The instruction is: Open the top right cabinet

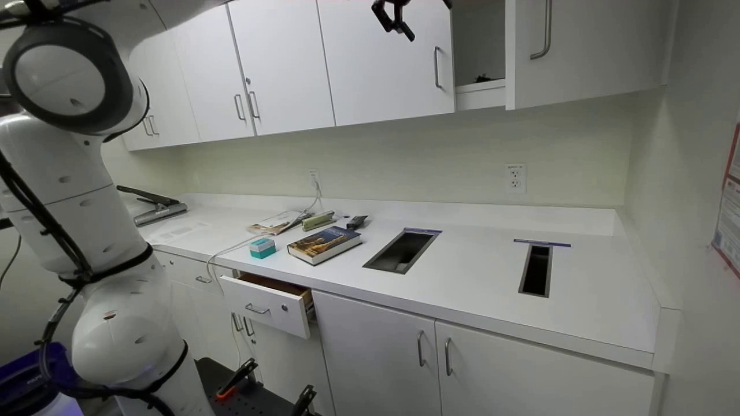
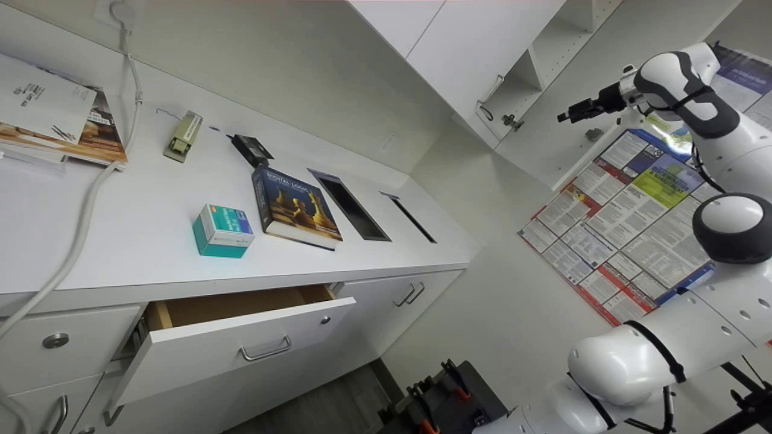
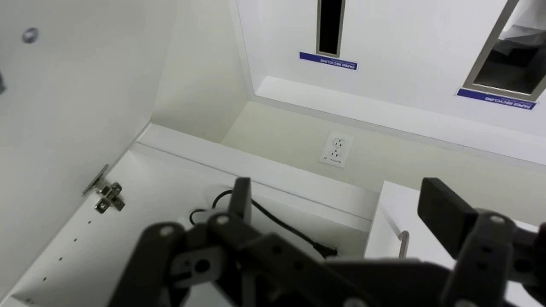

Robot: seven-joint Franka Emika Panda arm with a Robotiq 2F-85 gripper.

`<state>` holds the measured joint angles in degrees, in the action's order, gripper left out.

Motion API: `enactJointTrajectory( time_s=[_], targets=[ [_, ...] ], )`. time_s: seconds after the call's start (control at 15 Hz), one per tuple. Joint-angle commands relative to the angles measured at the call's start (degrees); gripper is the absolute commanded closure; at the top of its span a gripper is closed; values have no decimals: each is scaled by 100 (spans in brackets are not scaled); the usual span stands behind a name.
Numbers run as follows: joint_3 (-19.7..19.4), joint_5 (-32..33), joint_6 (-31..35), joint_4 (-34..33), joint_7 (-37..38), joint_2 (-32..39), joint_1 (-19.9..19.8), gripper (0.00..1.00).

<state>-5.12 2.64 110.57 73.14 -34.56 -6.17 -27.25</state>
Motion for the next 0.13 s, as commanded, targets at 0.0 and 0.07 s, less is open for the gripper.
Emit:
enactJointTrajectory(
  time_s=[0.0, 0.07],
  targets=[
    [139, 163, 206, 602, 170, -222, 67, 0],
    [131, -30, 203, 668, 31, -225, 78, 0]
  ],
)
